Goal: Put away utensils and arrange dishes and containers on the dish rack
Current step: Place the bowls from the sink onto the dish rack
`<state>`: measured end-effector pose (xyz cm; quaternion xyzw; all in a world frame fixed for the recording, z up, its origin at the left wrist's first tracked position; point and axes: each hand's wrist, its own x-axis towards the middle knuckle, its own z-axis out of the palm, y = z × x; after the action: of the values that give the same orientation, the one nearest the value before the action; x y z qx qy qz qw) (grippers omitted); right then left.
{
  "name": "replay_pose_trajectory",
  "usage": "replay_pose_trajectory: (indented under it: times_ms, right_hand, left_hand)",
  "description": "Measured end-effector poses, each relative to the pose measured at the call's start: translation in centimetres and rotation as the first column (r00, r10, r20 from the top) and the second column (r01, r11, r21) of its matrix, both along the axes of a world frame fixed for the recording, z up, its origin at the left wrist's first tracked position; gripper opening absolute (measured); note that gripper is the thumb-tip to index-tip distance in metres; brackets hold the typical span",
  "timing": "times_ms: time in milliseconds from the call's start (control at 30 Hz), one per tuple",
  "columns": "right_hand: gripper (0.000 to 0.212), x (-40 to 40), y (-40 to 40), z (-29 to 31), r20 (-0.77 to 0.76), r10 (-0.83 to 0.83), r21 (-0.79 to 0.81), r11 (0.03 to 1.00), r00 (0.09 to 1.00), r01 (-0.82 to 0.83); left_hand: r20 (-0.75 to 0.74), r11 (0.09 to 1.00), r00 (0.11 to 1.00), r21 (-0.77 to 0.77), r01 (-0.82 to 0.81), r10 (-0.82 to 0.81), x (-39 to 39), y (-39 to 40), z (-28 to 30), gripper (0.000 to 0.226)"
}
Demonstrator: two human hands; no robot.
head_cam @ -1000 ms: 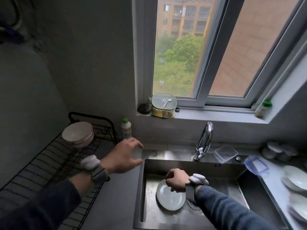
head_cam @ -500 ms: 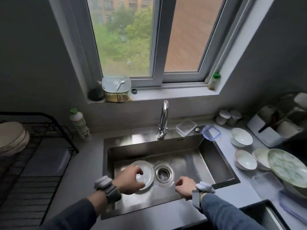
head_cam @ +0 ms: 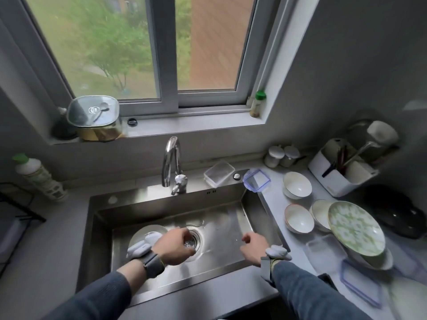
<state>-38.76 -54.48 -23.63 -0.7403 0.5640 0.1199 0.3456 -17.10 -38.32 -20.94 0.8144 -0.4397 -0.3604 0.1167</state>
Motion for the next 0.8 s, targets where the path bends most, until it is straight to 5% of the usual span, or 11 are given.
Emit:
replay_pose_trajectory:
  times_ms: [333,633,800]
  right_hand:
    - [0.050,-5.9,-10.7,1.3,-0.093,-0.058,-0.220,0.975,0.994,0.036]
    - [0.041,-8.4,-14.9,-0.2,-0.338,0.018,-0.101,0.993,0.941,-0.056]
    - [0.013,-8.4,-16.0,-0.4,-0.455,0.179,-0.030,0.976,0.872,-0.216]
  left_hand:
    - [0.055,0.999,0.998,-0.010,0.031,-0.030,-4.1,-8.7,-0.2,0.049]
    - [0.056,1.000,0.998,-0.026,0.015,-0.014,-6.5,-10.6,-0.5,0.047]
    - [0.099,1.000,0.995,-0.024,-0.005,0.007,-7.5,-10.0,-0.6,0.050]
